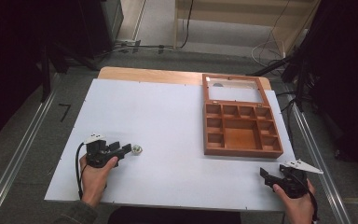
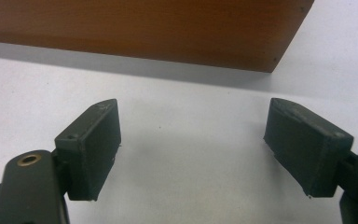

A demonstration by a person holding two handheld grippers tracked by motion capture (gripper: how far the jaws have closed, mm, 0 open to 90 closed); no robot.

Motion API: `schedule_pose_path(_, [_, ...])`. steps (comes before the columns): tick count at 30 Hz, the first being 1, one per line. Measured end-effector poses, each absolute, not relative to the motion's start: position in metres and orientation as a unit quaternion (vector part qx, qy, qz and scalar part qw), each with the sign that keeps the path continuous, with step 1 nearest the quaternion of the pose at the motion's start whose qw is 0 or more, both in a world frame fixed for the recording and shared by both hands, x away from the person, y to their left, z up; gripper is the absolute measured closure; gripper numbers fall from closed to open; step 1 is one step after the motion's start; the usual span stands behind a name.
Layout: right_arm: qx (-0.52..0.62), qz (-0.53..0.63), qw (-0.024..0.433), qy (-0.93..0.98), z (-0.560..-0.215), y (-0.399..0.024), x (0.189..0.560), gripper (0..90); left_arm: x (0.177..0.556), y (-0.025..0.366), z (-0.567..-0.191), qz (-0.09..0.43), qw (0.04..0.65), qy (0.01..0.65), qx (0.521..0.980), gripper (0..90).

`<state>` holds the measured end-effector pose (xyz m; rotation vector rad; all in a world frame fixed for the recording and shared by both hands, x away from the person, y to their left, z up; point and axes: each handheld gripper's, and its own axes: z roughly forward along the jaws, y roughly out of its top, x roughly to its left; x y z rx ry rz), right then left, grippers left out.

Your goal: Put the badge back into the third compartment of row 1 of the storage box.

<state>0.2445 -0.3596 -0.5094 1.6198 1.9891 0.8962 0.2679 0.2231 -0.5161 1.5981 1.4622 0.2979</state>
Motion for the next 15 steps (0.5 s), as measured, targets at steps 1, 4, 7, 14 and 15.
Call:
schedule_pose_path(1, [0.582,0.323,0.211,0.716,-0.5095,-0.3597,0.2445,16.9,0.2679,0.2231,-0.5161,0.121,0.460,0.594,0.649,40.6])
schedule_pose_path(4, [0.583,0.323,0.210,0.716,-0.5096,-0.3596,0.2446,16.9,0.2690,0.2215,-0.5159,0.120,0.461,0.592,0.650,41.9])
schedule_pose_path(7, [0.583,0.322,0.209,0.716,-0.5095,-0.3594,0.2446,16.9,0.2702,0.2197,-0.5161,0.118,0.460,0.591,0.652,42.4])
schedule_pose_path(14, [0.584,0.322,0.209,0.715,-0.5094,-0.3596,0.2445,16.9,0.2723,0.2165,-0.5164,0.108,0.461,0.591,0.653,47.4])
schedule_pose_path(15, [0.584,0.322,0.209,0.715,-0.5094,-0.3596,0.2446,16.9,0.2726,0.2161,-0.5165,0.104,0.462,0.591,0.653,48.4])
